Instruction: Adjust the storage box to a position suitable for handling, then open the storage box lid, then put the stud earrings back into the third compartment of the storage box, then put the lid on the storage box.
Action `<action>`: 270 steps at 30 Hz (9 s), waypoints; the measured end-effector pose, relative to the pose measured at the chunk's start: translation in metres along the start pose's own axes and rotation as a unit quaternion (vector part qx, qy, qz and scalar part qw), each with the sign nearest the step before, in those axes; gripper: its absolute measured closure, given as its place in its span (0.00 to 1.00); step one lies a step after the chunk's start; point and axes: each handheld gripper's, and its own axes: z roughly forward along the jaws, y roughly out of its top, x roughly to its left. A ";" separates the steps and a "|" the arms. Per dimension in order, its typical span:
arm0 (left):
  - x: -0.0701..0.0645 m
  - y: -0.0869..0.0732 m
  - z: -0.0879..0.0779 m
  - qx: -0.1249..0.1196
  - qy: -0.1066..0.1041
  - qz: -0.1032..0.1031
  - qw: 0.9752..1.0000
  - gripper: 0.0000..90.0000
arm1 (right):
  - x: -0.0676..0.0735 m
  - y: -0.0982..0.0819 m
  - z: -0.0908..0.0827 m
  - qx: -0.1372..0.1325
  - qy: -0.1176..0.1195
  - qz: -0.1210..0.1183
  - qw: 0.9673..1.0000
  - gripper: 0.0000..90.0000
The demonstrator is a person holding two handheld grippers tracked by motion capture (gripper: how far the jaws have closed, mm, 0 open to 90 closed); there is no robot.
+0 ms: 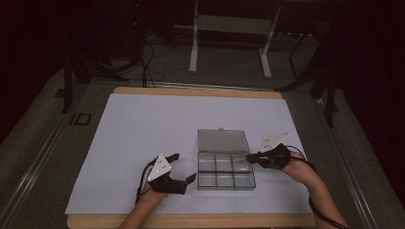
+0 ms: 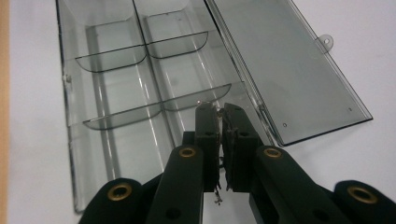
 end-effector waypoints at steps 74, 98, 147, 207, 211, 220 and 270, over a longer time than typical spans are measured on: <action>-0.004 0.002 0.004 0.029 0.012 -0.006 0.999 0.03 | 0.012 -0.009 -0.014 0.021 -0.043 0.101 0.994 0.67; -0.007 0.057 0.031 0.073 0.000 -0.022 0.997 0.03 | 0.013 -0.035 -0.031 -0.029 -0.124 0.163 0.978 0.58; 0.031 0.076 0.133 0.206 0.118 -0.144 0.961 0.17 | 0.016 -0.020 -0.005 -0.056 -0.200 0.188 0.960 0.50; 0.043 0.059 0.117 0.174 0.042 -0.248 0.952 0.51 | -0.044 -0.012 0.038 -0.055 -0.098 0.358 0.927 0.63; 0.040 0.061 0.116 0.169 0.048 -0.239 0.955 0.52 | -0.038 -0.007 0.036 -0.047 -0.122 0.345 0.930 0.67; 0.042 0.059 0.113 0.164 0.039 -0.242 0.956 0.56 | -0.042 -0.011 0.035 -0.059 -0.101 0.375 0.919 0.69; 0.018 0.062 0.072 0.097 0.019 -0.085 0.992 0.73 | 0.003 -0.004 0.007 -0.115 -0.171 0.235 0.950 0.82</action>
